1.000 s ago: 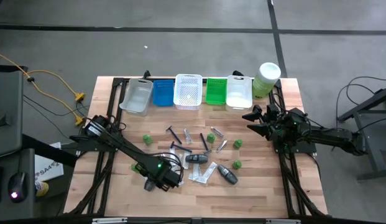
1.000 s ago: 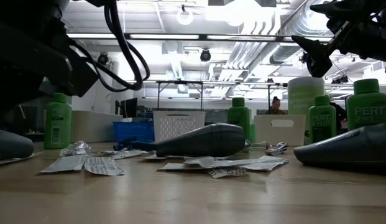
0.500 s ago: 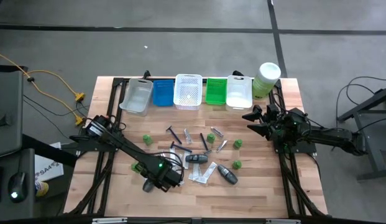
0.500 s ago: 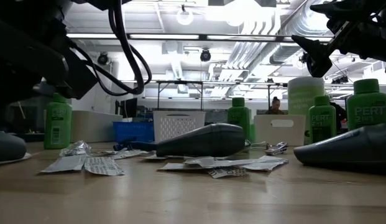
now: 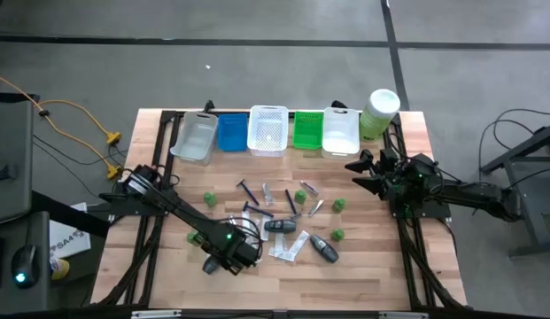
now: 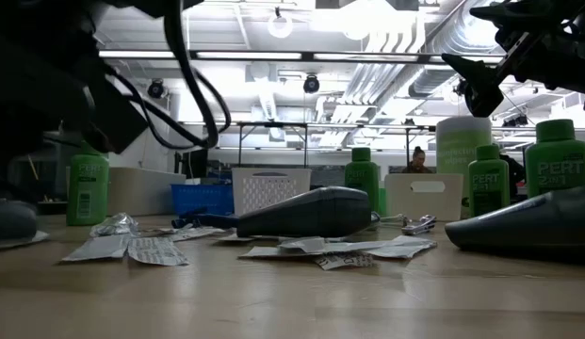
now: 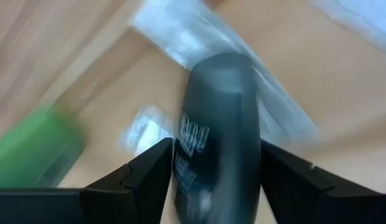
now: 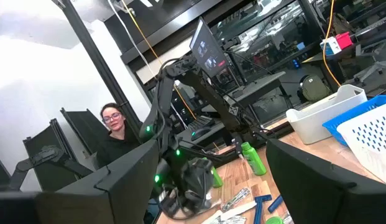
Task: Pick & Place Travel size toiletries
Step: Put the left deodorant into the gray bin
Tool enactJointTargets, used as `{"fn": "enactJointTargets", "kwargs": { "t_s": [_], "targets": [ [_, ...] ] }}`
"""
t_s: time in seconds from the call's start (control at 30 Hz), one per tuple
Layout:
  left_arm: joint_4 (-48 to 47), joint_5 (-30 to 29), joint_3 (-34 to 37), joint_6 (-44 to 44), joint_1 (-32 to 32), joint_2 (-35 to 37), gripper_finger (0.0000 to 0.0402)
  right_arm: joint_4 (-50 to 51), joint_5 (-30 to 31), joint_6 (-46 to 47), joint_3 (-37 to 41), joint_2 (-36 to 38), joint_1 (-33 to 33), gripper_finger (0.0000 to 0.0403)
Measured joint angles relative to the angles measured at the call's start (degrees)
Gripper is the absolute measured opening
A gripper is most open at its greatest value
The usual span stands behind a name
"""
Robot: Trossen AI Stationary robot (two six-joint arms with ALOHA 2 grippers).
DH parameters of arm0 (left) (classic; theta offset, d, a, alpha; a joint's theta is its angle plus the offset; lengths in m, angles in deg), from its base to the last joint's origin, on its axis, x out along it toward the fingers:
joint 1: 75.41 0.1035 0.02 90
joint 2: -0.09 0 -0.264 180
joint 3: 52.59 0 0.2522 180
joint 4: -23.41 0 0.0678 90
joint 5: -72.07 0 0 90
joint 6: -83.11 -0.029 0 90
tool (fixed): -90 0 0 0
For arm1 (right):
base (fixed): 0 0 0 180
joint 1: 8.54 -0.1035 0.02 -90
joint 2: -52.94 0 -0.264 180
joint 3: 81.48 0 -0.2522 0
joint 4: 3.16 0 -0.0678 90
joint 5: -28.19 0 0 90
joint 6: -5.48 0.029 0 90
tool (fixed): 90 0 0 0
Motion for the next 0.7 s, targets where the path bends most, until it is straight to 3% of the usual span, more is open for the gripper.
{"fn": "enactJointTargets", "kwargs": {
  "t_s": [0.33, 0.57, 0.7],
  "targets": [
    [1.0, -0.7, 0.2, 0.1, 0.0, -0.6, 0.0232, 0.3, 0.0, 0.0, 0.0, 0.0, 0.0, 0.0293],
    [1.3, 0.8, 0.1, -0.1, 0.1, -0.6, 0.0184, 0.6, 0.0, 0.0, 0.0, 0.0, 0.0, 0.0293],
    [1.2, 1.1, 0.1, -0.8, 0.1, -0.7, 0.0183, 0.9, 0.0, 0.0, 0.0, 0.0, 0.0, 0.0293]
  ]
}}
